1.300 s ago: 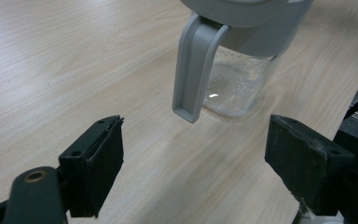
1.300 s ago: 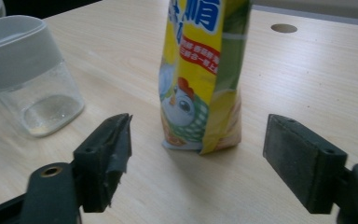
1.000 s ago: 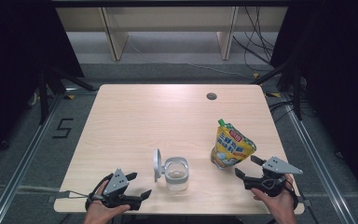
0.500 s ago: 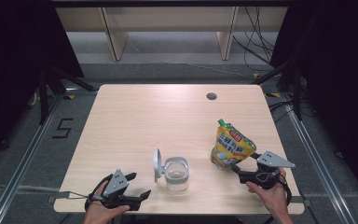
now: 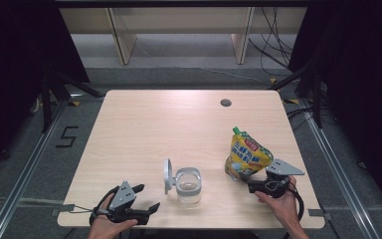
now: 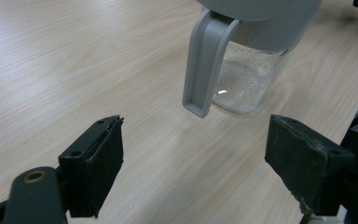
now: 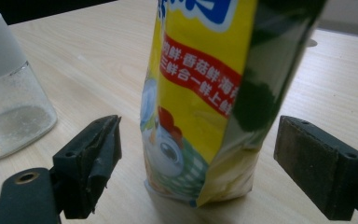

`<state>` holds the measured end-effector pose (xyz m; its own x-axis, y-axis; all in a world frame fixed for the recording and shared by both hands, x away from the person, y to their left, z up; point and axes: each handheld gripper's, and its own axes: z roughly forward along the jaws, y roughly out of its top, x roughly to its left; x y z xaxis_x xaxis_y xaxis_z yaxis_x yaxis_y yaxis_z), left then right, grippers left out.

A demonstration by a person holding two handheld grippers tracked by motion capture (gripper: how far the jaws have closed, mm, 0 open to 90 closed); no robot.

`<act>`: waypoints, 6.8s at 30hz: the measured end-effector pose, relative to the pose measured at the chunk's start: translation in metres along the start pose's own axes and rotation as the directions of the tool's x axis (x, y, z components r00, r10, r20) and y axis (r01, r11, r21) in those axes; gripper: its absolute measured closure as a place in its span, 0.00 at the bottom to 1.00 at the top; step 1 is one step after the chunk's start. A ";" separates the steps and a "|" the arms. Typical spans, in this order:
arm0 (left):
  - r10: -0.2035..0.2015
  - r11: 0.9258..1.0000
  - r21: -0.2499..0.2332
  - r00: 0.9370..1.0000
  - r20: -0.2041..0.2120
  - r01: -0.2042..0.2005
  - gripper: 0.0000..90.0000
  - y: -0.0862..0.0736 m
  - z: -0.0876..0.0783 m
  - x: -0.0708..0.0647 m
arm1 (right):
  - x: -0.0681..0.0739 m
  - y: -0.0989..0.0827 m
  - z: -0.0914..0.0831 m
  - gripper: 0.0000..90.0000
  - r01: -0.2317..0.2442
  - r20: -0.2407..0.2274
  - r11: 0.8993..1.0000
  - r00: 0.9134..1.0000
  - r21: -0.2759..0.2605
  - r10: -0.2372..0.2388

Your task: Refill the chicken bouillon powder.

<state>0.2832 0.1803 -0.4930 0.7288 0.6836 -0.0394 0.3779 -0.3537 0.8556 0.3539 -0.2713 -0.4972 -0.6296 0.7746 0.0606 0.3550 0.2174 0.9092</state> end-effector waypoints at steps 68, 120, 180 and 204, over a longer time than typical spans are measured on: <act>0.021 1.000 0.019 0.999 0.031 -0.021 0.21 -0.001 0.003 -0.002 | -0.006 0.003 0.023 0.48 0.027 0.017 0.986 1.000 -0.164 -0.024; -0.009 1.000 0.013 1.000 0.022 0.009 0.21 -0.002 0.002 -0.001 | 0.066 0.038 -0.033 0.55 0.602 0.138 0.798 0.793 -0.031 -0.594; -0.009 1.000 0.016 1.000 0.020 0.008 0.21 -0.002 0.001 -0.001 | 0.126 0.043 -0.031 0.58 0.959 0.063 0.089 0.075 0.267 -0.995; -0.003 1.000 0.009 1.000 0.019 0.003 0.21 -0.002 0.001 -0.002 | 0.132 0.060 -0.024 0.58 0.942 -0.011 -0.129 -0.132 0.310 -0.991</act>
<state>0.2818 0.1793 -0.4951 0.7383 0.6725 -0.0517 0.3851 -0.3574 0.8508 0.2754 -0.1705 -0.4245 -0.2762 -0.3243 -0.9047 -0.4249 0.8856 -0.1877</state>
